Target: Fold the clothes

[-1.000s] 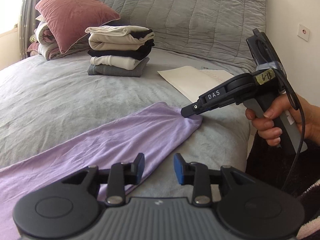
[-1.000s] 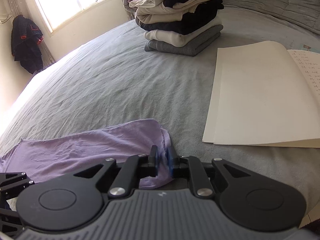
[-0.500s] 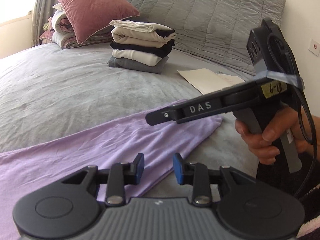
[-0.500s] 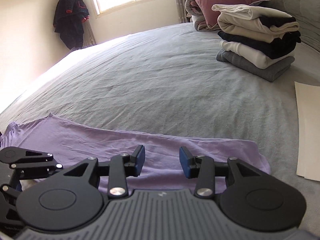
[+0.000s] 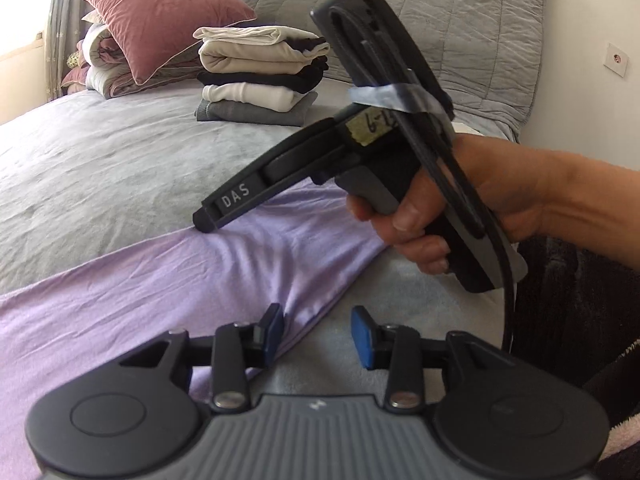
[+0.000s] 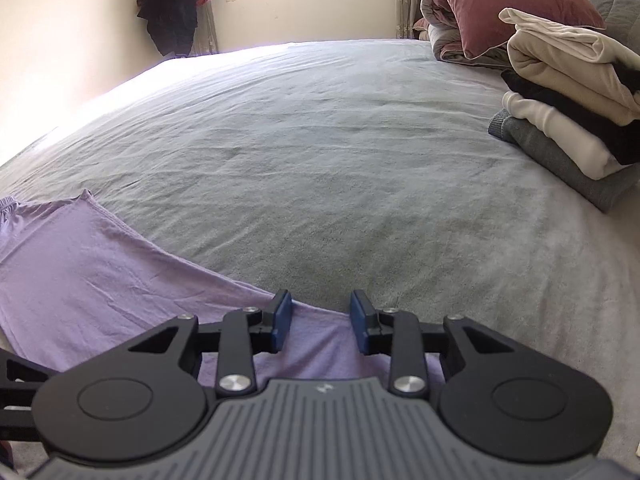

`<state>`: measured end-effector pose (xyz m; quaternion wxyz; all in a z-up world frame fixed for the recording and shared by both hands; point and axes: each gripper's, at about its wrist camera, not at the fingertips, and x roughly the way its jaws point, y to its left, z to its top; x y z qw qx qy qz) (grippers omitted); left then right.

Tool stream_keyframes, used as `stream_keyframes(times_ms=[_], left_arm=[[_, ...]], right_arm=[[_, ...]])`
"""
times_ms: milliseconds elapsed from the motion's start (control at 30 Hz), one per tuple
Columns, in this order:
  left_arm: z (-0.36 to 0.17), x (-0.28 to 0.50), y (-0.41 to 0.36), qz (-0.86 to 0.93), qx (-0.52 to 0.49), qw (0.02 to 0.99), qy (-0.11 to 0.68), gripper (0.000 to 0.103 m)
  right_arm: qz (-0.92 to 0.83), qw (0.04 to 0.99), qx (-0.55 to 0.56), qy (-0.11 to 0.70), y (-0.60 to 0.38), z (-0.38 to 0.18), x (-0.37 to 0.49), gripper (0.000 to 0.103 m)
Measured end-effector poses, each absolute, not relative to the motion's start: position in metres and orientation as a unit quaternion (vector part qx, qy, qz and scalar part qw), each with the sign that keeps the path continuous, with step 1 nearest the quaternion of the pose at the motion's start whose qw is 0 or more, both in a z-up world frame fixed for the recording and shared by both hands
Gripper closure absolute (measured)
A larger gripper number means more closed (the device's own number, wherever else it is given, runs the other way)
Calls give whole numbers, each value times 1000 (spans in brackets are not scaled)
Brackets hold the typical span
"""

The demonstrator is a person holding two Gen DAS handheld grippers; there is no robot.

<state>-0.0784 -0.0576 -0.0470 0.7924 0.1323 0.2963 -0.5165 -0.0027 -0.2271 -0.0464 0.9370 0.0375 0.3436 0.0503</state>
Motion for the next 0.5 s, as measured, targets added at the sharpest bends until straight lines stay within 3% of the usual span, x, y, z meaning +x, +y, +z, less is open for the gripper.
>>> stream_keyframes(times_ms=[267, 500], left_arm=[[-29, -50, -30, -483, 80, 820, 297, 64], [-43, -52, -23, -468, 115, 818, 314, 64]], right_arm=[[37, 946, 60, 316, -246, -35, -36, 63], [18, 953, 22, 303, -246, -46, -79, 61]])
